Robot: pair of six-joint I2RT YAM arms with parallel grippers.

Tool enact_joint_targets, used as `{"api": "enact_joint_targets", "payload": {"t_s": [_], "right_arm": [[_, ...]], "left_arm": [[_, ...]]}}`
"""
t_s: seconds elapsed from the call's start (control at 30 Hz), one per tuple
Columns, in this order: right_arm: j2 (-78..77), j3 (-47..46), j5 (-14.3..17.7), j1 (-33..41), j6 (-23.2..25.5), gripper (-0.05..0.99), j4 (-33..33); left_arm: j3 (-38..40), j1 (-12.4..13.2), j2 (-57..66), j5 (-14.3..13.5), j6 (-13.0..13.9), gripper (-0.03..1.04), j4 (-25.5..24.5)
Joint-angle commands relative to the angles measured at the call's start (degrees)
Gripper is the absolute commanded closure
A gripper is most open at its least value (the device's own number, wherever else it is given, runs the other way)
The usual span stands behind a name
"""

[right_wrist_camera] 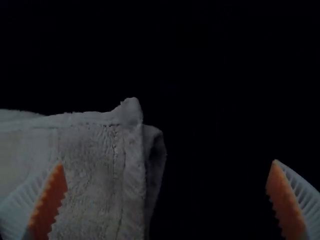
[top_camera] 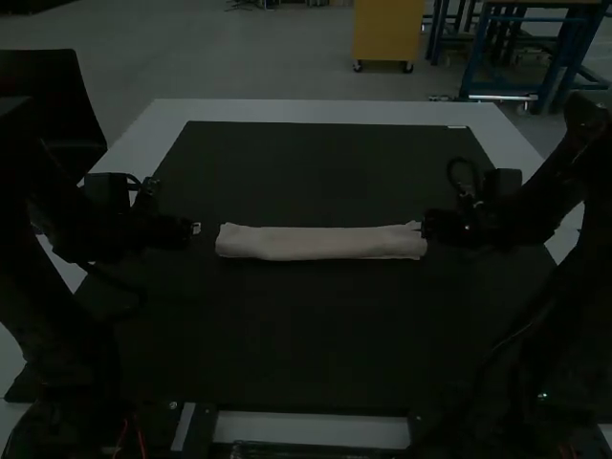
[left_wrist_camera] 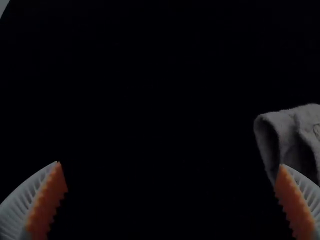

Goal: Fold the towel.

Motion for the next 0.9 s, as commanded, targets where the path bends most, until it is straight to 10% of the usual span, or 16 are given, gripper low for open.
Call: {"api": "enact_joint_targets", "payload": {"t_s": [0.0, 0.77, 0.87], "right_arm": [[-1.1, 1.1, -1.0, 1.8, 0.5, 0.02, 0.1], [4.5, 2.5, 3.0, 6.9, 0.0, 0.04, 0.5], [6.3, 2.8, 2.4, 7.3, -1.5, 0.22, 0.3]], "left_arm": [[-0.5, 0.2, 0.1, 0.8, -0.7, 0.04, 0.2], [-0.5, 0.3, -0.2, 1.4, -0.8, 0.04, -1.6], [-0.5, 0.2, -0.3, 1.7, -1.0, 0.04, -1.6]]}}
